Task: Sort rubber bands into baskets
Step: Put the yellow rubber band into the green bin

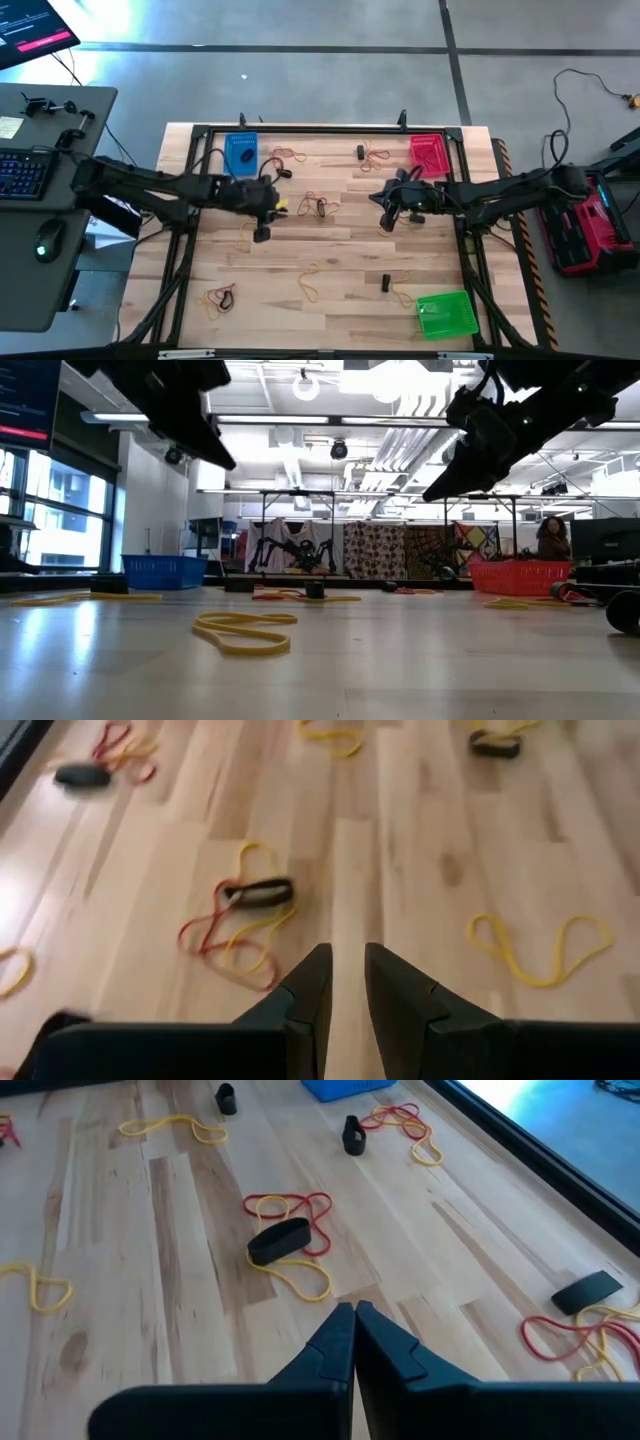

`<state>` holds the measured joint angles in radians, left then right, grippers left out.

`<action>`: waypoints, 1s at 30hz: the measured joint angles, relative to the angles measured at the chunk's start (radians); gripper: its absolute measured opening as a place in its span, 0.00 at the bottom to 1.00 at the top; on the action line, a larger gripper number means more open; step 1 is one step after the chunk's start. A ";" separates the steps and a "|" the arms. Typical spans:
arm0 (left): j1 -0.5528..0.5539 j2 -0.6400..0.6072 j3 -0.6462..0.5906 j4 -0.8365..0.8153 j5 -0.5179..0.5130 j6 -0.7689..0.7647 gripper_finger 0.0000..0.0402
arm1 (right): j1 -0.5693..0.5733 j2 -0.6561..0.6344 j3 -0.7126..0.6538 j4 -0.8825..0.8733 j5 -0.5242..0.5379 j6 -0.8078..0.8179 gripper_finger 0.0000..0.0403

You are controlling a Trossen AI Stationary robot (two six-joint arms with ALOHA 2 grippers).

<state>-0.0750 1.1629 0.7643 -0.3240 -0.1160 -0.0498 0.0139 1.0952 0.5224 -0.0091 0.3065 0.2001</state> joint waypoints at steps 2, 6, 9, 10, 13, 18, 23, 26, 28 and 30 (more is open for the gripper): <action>-0.027 0.001 0.000 0.027 -0.009 -0.001 0.13 | 0.000 0.026 0.000 0.026 0.000 -0.001 0.00; -0.057 0.024 0.000 0.072 -0.021 -0.022 0.13 | 0.000 0.092 0.000 0.079 0.003 -0.023 0.00; -0.067 0.058 0.000 0.117 -0.029 -0.037 0.13 | 0.000 0.125 0.000 0.099 0.027 -0.026 0.00; -0.068 0.072 0.000 0.132 -0.029 -0.045 0.13 | 0.000 0.130 0.000 0.102 0.036 -0.026 0.00; -0.071 0.123 0.000 0.212 -0.026 -0.044 0.13 | 0.000 0.134 0.000 0.104 0.057 -0.026 0.01; -0.070 0.212 0.000 0.352 -0.014 0.006 0.10 | 0.000 0.134 0.000 0.107 0.037 -0.026 0.10; -0.070 0.276 0.000 0.467 0.022 0.037 0.03 | 0.000 0.137 0.000 0.145 -0.013 -0.045 0.25; -0.070 0.305 0.000 0.531 0.022 0.050 0.00 | 0.000 0.140 0.000 0.184 -0.046 -0.035 0.31; -0.070 0.320 0.000 0.566 0.022 0.061 0.00 | 0.000 0.151 0.000 0.208 -0.049 -0.029 0.34; -0.070 0.329 0.000 0.590 0.023 0.062 0.00 | 0.000 0.171 0.000 0.233 -0.049 -0.035 0.35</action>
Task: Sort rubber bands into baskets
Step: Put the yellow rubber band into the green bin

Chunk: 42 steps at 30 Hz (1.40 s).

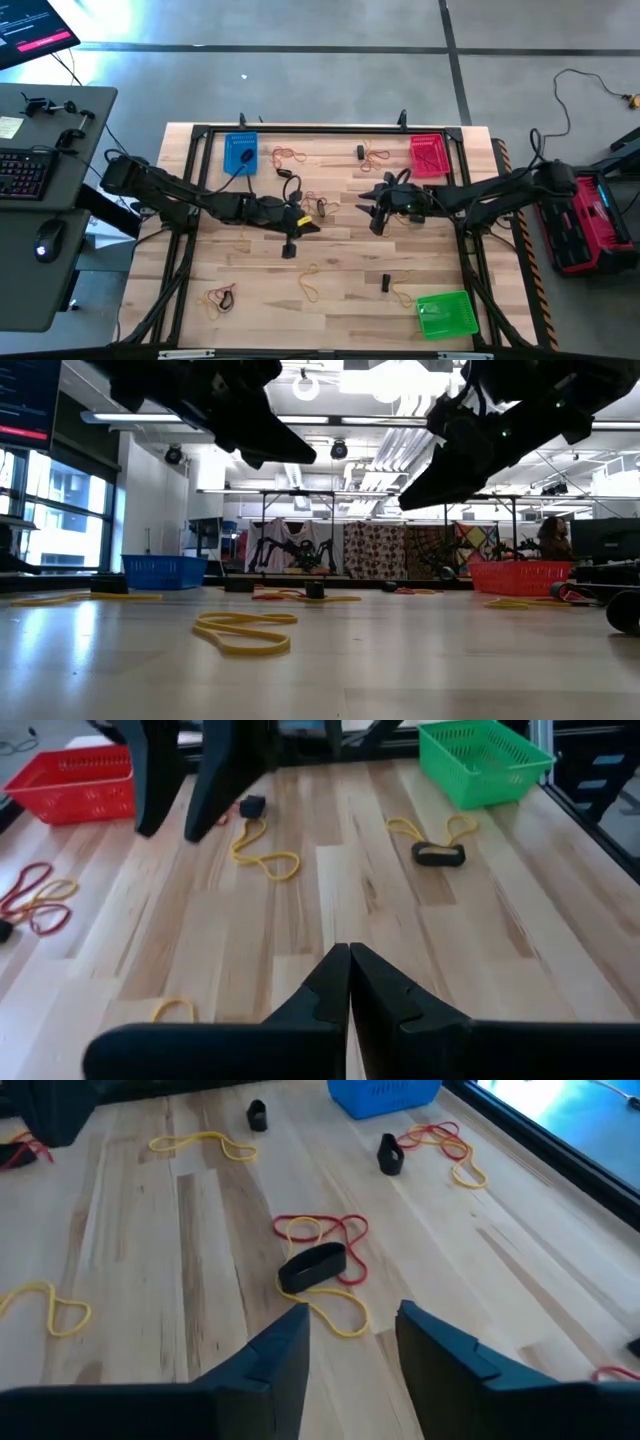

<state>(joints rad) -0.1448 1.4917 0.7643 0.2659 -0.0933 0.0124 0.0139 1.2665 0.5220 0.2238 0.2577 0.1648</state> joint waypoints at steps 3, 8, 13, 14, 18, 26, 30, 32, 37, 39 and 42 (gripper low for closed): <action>0.000 0.001 0.000 0.014 0.000 0.011 0.00 | 0.000 0.037 0.000 0.034 -0.001 -0.013 0.35; 0.000 0.001 0.000 0.034 0.000 0.024 0.00 | -0.001 0.096 0.000 0.106 -0.025 -0.021 0.35; 0.001 0.000 -0.087 0.210 0.007 0.022 0.00 | -0.003 0.128 0.001 0.151 -0.030 -0.043 0.35; 0.003 0.000 -0.126 0.282 0.009 0.012 0.00 | -0.003 0.134 0.007 0.147 -0.030 -0.043 0.35; 0.014 -0.002 -0.264 0.506 0.013 -0.047 0.00 | -0.003 0.158 0.041 0.125 -0.040 -0.063 0.35; 0.026 -0.060 -0.362 0.569 0.001 -0.044 0.00 | -0.028 0.252 0.185 -0.025 -0.051 -0.095 0.41; 0.029 -0.089 -0.380 0.567 0.003 -0.033 0.00 | -0.047 0.339 0.271 -0.112 -0.077 -0.096 0.48; 0.029 -0.092 -0.389 0.564 0.006 -0.022 0.00 | -0.051 0.384 0.317 -0.148 -0.087 -0.108 0.50; 0.035 -0.092 -0.397 0.566 0.006 -0.009 0.00 | -0.076 0.483 0.426 -0.257 -0.169 -0.188 0.53; 0.041 -0.092 -0.405 0.571 0.006 -0.008 0.00 | -0.091 0.519 0.462 -0.285 -0.193 -0.225 0.53; 0.047 -0.092 -0.412 0.571 0.006 -0.013 0.00 | -0.115 0.561 0.506 -0.330 -0.231 -0.274 0.53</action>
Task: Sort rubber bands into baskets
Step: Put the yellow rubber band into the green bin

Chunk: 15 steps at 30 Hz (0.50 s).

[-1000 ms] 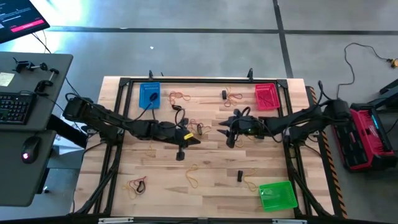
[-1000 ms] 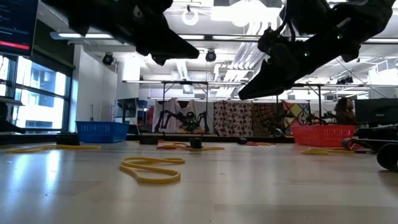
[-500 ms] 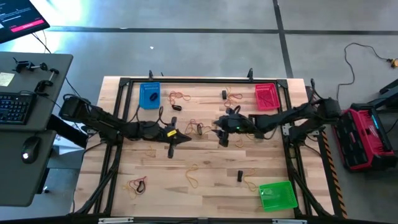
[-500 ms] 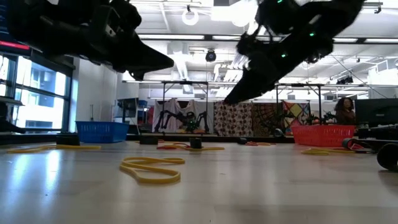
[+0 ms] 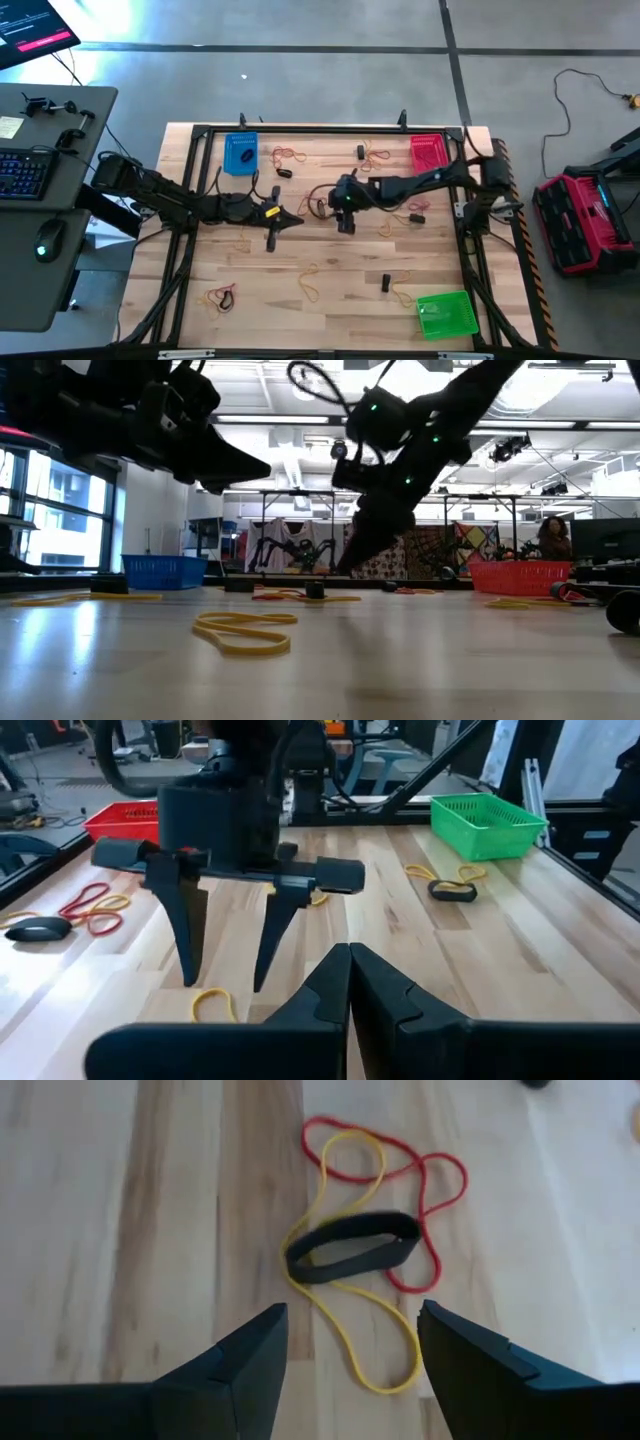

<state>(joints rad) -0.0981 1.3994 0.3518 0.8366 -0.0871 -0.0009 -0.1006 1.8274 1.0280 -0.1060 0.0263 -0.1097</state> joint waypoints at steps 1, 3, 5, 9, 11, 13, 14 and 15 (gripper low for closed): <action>0.000 0.000 -0.003 0.001 0.000 -0.008 0.00 | -0.008 0.014 0.014 -0.012 -0.013 -0.010 0.53; 0.000 0.000 -0.009 0.000 0.000 -0.019 0.00 | -0.025 0.038 0.031 -0.041 -0.039 -0.032 0.53; -0.002 0.000 -0.012 0.000 0.000 -0.033 0.00 | -0.039 0.057 0.040 -0.047 -0.056 -0.048 0.53; -0.003 0.000 -0.012 0.002 0.000 -0.040 0.00 | -0.060 0.077 0.039 -0.057 -0.061 -0.056 0.53; -0.003 0.000 -0.012 0.003 0.000 -0.040 0.00 | -0.066 0.084 0.038 -0.063 -0.066 -0.059 0.53; -0.003 0.000 -0.012 0.005 0.000 -0.040 0.00 | -0.071 0.085 0.038 -0.062 -0.066 -0.081 0.53; -0.003 0.000 -0.012 0.007 -0.001 -0.040 0.00 | -0.073 0.085 0.038 -0.061 -0.066 -0.092 0.53; -0.003 0.000 -0.011 0.007 -0.001 -0.040 0.00 | -0.075 0.085 0.038 -0.058 -0.066 -0.105 0.53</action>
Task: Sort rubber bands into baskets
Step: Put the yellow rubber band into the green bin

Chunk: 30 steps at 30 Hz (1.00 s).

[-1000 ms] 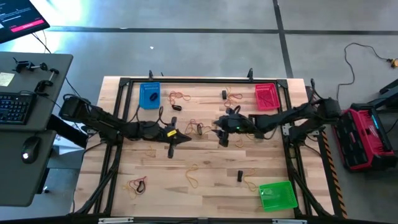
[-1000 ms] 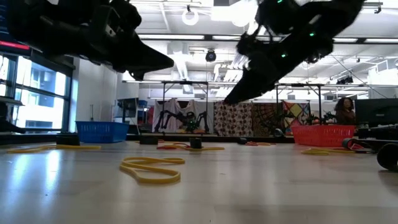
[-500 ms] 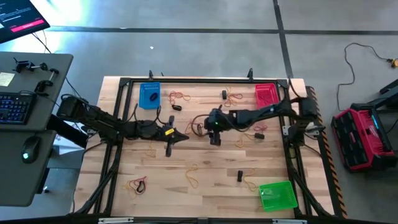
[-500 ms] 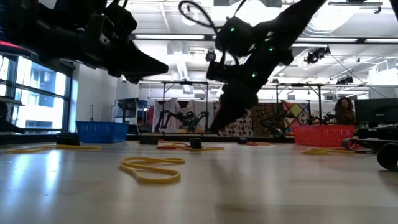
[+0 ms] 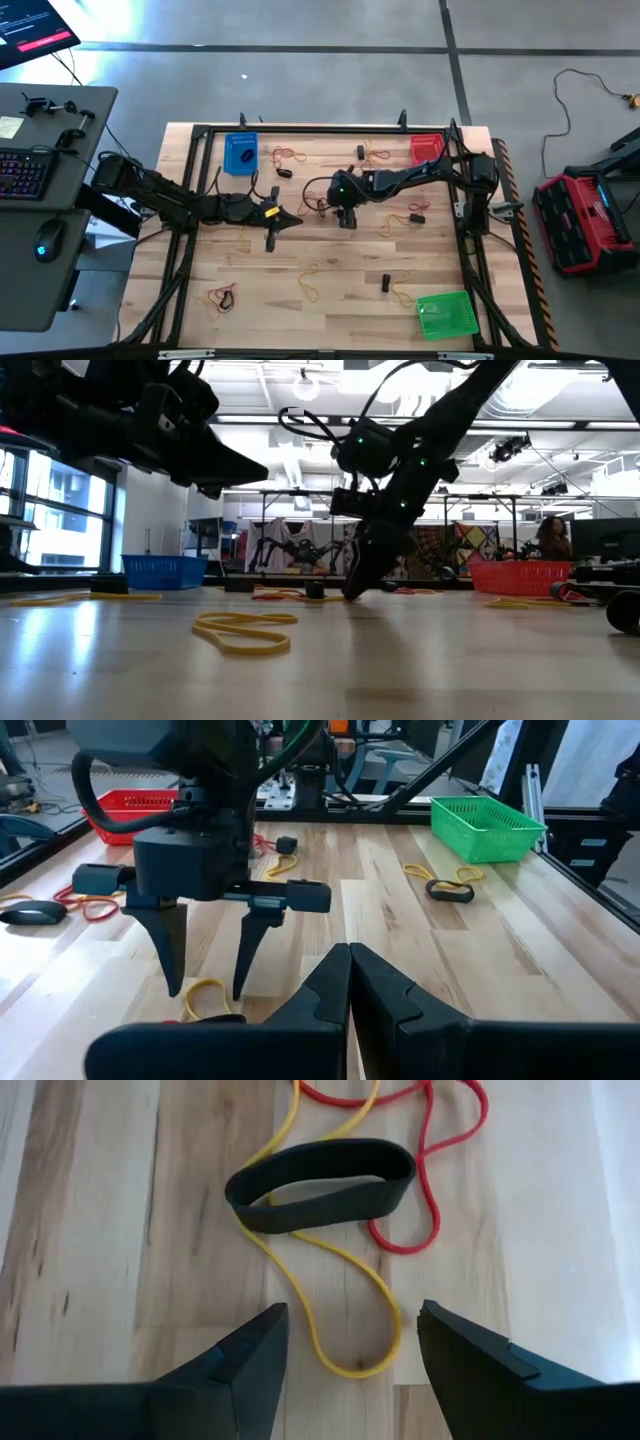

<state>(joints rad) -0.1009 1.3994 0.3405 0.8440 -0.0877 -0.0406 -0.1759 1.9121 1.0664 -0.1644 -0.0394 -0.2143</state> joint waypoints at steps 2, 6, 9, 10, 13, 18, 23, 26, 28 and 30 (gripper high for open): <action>0.000 0.000 0.000 0.001 0.000 0.000 0.00 | -0.008 0.000 0.000 0.007 -0.007 -0.013 0.53; 0.000 0.000 0.000 0.002 -0.001 0.000 0.00 | -0.029 0.009 0.000 0.012 -0.085 -0.029 0.51; 0.000 0.000 0.000 0.009 -0.001 0.000 0.00 | -0.043 0.028 0.001 0.015 -0.126 -0.029 0.47; 0.000 0.000 0.000 0.012 -0.001 0.000 0.00 | -0.047 0.036 0.003 0.017 -0.136 -0.030 0.45; 0.000 0.000 0.000 0.024 -0.002 0.008 0.00 | -0.057 0.046 0.004 0.014 -0.160 -0.030 0.38; 0.000 0.000 0.001 0.025 -0.002 0.014 0.00 | -0.055 0.039 0.003 0.014 -0.156 -0.029 0.22; 0.000 0.000 0.001 0.023 -0.002 0.000 0.00 | -0.037 0.039 0.002 0.015 -0.151 -0.025 0.03; 0.000 -0.004 0.001 0.023 -0.002 0.002 0.00 | -0.019 0.042 0.041 -0.036 -0.126 0.012 0.03; 0.001 -0.014 0.001 0.024 -0.002 0.018 0.00 | -0.006 0.045 0.077 -0.093 -0.116 0.032 0.03; 0.001 -0.027 0.001 0.023 -0.002 0.047 0.00 | 0.005 0.048 0.114 -0.150 -0.112 0.047 0.01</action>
<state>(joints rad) -0.1001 1.3729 0.3412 0.8668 -0.0898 0.0068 -0.1707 1.9600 1.1804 -0.3140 -0.1511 -0.1669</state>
